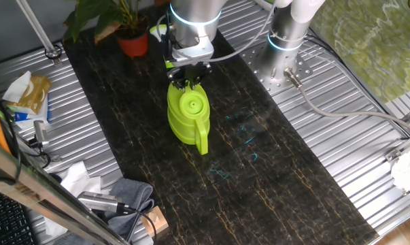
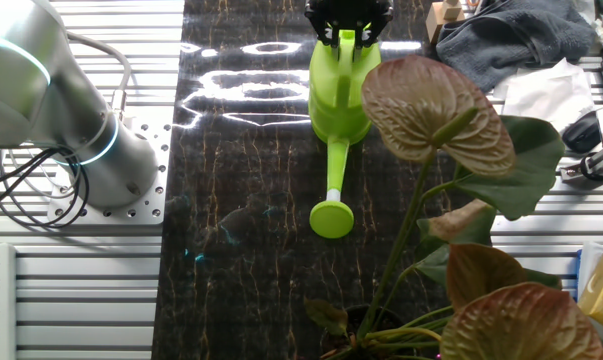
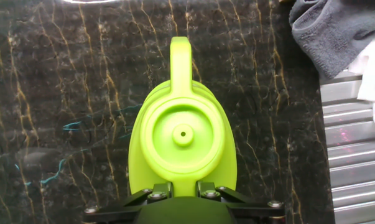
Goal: Water the plant
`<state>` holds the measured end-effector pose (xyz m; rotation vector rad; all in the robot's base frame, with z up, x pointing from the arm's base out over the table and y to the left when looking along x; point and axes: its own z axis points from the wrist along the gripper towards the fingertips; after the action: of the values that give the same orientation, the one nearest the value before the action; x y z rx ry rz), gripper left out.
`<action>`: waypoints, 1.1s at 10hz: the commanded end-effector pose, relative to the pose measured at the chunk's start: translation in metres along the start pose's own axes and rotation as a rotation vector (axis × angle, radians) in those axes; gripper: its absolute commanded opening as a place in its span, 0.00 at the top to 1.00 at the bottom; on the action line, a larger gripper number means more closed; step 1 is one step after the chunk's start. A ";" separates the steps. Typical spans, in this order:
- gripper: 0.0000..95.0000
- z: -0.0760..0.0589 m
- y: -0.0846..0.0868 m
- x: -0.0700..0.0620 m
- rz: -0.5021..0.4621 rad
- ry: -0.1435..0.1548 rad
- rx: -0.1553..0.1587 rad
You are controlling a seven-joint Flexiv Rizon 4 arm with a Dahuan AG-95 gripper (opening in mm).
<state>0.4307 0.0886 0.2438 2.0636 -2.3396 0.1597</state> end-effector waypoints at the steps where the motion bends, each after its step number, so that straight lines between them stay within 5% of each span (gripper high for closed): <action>1: 1.00 -0.001 -0.001 0.000 0.002 -0.004 -0.001; 11: 1.00 -0.001 -0.001 0.000 0.000 -0.013 0.011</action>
<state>0.4314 0.0886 0.2431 2.0746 -2.3536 0.1593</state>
